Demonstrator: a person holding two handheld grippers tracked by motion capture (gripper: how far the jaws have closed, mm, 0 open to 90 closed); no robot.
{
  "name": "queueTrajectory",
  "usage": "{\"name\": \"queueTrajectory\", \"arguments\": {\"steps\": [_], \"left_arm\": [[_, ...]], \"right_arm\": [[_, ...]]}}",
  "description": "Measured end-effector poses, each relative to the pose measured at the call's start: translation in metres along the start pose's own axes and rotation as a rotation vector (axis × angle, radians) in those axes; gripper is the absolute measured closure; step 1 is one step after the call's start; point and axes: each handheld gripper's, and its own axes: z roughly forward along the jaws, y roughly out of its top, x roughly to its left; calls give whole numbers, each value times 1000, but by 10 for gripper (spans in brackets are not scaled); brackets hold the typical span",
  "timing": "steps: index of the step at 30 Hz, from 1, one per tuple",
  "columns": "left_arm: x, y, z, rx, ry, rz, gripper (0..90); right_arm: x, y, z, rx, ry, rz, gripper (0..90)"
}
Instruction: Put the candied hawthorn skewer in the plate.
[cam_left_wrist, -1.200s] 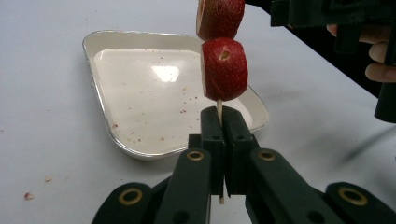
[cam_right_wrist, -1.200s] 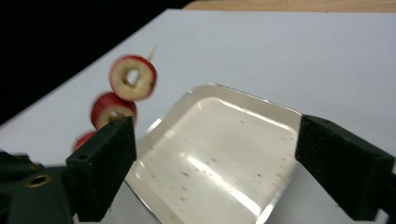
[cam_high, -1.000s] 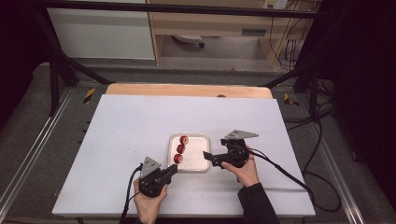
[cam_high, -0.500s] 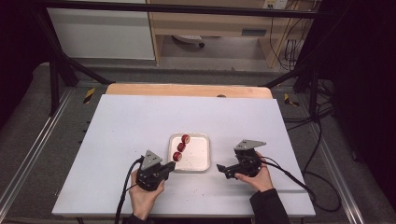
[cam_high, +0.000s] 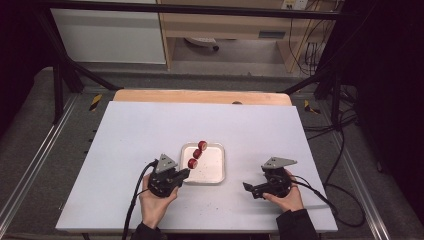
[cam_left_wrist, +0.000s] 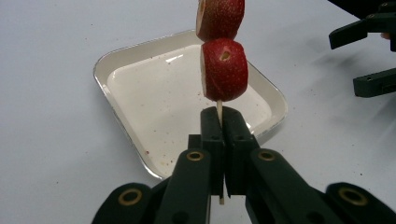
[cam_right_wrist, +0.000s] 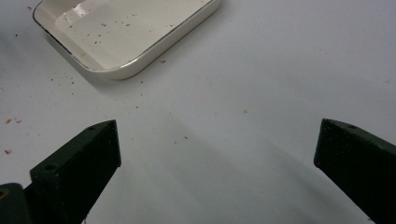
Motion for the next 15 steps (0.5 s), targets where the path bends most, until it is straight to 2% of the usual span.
{"name": "queueTrajectory", "arguments": {"steps": [8, 15], "left_arm": [[0, 14, 7, 33, 5, 25, 884], [2, 21, 21, 80, 7, 37, 884]], "right_arm": [[-6, -9, -6, -3, -13, 20, 12], [-7, -12, -7, 0, -11, 19, 12]]}}
